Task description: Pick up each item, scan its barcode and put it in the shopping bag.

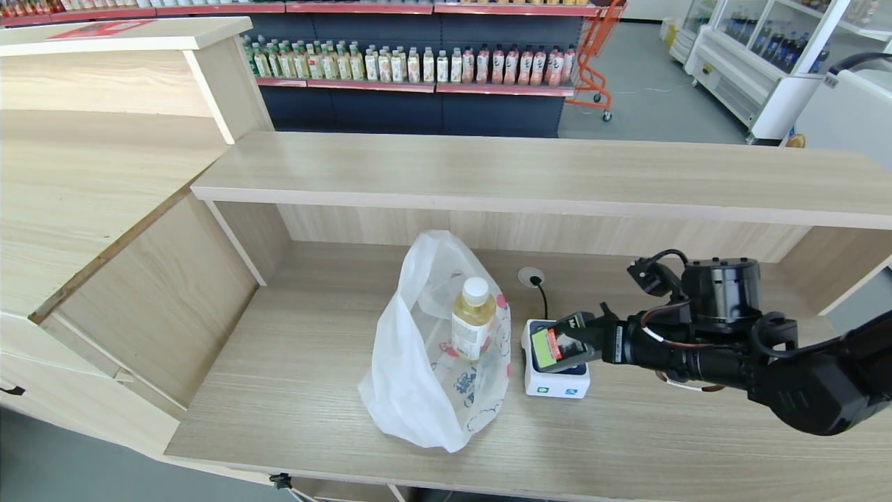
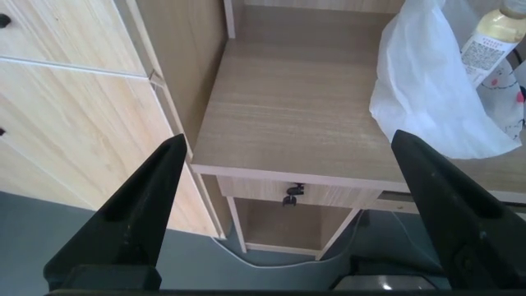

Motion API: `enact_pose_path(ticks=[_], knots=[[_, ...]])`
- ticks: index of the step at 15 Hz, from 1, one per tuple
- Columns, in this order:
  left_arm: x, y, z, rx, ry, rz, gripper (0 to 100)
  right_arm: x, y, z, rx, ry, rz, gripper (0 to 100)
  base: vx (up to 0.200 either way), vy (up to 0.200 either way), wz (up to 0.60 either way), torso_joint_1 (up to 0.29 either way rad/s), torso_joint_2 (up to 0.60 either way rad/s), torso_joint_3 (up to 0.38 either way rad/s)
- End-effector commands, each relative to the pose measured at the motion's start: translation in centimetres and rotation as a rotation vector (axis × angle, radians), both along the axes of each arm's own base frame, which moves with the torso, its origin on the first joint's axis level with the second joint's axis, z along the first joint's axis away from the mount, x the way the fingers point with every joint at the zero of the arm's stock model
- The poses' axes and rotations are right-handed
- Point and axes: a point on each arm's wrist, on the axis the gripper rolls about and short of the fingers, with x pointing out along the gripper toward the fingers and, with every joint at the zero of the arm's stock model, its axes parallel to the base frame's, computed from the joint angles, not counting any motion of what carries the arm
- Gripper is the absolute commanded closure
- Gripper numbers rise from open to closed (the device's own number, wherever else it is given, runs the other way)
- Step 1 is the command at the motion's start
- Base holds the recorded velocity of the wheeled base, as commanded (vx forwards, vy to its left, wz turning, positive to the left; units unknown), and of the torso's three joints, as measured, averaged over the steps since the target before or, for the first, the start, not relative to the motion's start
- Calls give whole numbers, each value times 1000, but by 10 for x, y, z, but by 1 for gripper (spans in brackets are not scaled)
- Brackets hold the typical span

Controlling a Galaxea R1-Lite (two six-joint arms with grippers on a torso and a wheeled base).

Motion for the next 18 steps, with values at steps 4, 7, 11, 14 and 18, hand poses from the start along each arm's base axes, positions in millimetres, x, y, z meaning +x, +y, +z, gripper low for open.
enact_pose_path(ticks=[4, 7, 11, 14, 18], knots=[[0, 0, 0, 0, 0, 0, 0, 12, 5, -21, -13, 20, 6, 100, 0, 0, 0, 0, 0, 0], [0, 0, 0, 0, 0, 0, 0, 13, 5, -22, -13, 20, 6, 100, 0, 0, 0, 0, 0, 0], [0, 0, 0, 0, 0, 0, 0, 5, 4, 2, 50, -13, -13, 100, 0, 0, 0, 0, 0, 0], [0, 0, 0, 0, 0, 0, 0, -25, -2, 36, 77, -101, 0, 100, 0, 0, 0, 0, 0, 0], [0, 0, 0, 0, 0, 2, 0, -73, -17, 50, 12, -166, 36, 100, 0, 50, 0, 1, 1, -1]])
